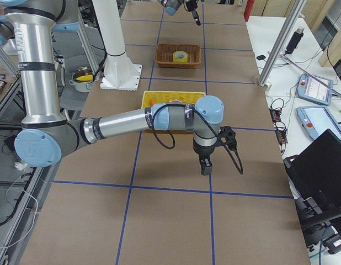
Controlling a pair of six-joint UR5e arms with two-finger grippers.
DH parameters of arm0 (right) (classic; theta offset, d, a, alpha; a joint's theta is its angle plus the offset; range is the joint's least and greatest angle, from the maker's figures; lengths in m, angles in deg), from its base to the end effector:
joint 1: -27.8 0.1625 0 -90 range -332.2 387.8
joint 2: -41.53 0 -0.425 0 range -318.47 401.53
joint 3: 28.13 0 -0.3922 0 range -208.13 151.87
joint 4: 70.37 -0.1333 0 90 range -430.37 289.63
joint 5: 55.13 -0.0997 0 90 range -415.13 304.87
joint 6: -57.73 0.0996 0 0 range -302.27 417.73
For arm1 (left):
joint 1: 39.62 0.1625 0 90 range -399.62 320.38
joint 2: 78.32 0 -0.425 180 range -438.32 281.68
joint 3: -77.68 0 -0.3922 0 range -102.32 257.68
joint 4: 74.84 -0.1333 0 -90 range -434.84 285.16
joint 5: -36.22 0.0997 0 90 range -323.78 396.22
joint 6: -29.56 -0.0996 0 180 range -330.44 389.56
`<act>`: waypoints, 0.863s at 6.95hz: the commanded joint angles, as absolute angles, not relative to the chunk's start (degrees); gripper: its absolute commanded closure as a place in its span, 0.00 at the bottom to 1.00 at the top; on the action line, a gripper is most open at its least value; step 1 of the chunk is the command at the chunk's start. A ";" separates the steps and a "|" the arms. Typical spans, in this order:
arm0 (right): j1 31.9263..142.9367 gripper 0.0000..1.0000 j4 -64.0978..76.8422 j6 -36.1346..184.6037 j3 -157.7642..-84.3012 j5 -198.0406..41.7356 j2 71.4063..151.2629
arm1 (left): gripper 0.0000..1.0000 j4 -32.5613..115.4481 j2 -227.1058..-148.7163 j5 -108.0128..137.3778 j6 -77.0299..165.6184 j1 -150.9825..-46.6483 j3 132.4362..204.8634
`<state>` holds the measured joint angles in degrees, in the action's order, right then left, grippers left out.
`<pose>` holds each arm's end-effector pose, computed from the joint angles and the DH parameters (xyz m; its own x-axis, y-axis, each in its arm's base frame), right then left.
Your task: Move tape to another basket
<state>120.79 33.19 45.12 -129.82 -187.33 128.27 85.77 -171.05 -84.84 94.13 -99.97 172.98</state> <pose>0.0926 -0.5004 0.5570 0.7342 -0.1961 0.6500 0.1108 0.9791 0.1703 0.1820 -0.4854 0.4513 0.3002 0.2161 -0.9291 0.4045 0.8532 0.3292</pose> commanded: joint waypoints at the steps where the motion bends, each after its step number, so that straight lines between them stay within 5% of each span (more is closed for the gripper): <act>1: 120.79 0.00 33.16 45.17 -129.73 -187.23 128.80 | 0.01 67.02 -169.38 -93.32 65.74 -115.32 173.13; 4: 120.70 0.00 33.16 45.34 -128.86 -187.23 129.33 | 0.01 24.96 -169.72 -92.81 19.15 -128.97 173.57; 6: 120.70 0.00 33.16 45.25 -128.06 -187.14 129.42 | 0.01 6.46 -172.43 -93.42 8.33 -134.43 173.65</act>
<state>120.75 33.16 45.30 -128.55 -187.17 129.34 18.16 -170.80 -93.19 15.49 -131.12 173.52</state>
